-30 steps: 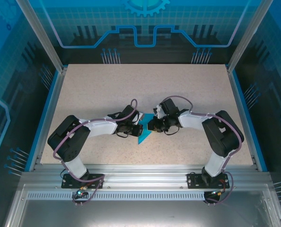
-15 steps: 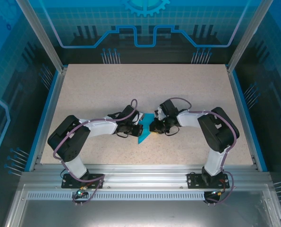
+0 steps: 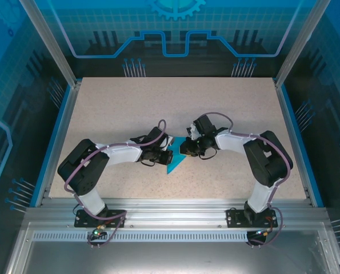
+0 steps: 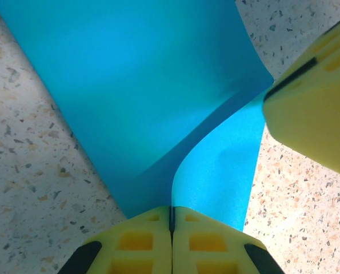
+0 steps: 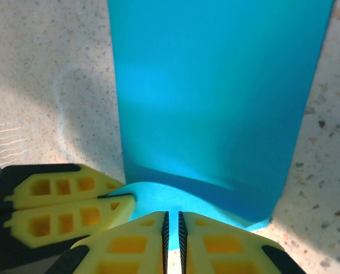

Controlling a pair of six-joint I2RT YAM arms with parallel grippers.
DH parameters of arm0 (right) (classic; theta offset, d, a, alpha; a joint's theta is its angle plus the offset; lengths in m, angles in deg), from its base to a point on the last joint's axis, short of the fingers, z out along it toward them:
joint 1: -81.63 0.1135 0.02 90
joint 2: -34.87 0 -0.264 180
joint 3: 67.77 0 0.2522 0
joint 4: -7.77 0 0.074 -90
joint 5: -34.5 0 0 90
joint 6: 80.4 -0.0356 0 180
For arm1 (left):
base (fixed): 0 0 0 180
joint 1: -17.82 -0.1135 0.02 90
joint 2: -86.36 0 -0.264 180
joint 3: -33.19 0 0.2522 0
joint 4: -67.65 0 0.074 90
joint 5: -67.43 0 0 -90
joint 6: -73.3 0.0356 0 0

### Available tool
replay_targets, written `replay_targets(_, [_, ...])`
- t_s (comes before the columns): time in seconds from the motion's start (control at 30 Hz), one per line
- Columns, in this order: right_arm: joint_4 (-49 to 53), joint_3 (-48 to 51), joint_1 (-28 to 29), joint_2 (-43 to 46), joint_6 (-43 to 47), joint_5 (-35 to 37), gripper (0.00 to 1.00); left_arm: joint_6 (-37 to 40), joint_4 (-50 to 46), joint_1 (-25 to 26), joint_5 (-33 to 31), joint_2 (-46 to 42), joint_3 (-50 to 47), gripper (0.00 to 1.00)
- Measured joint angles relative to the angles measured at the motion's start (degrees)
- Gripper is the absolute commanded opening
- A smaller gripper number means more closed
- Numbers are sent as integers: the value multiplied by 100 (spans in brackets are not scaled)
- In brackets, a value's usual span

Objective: Fold a paper plane with a square sheet of paper (pick it up from the middle)

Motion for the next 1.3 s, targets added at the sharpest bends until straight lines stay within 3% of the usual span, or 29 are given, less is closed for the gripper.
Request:
replay_targets(0.17, [-55, 26, -81, -350, -7, 55, 13, 0, 2, 0, 0, 0, 0, 7])
replay_targets(0.93, [-192, 42, -380, -396, -37, -138, 14, 0, -15, 0, 0, 2, 0, 7])
replay_targets(1.3, [85, 136, -203, 647, -15, 111, 16, 0, -39, 0, 0, 0, 0, 7])
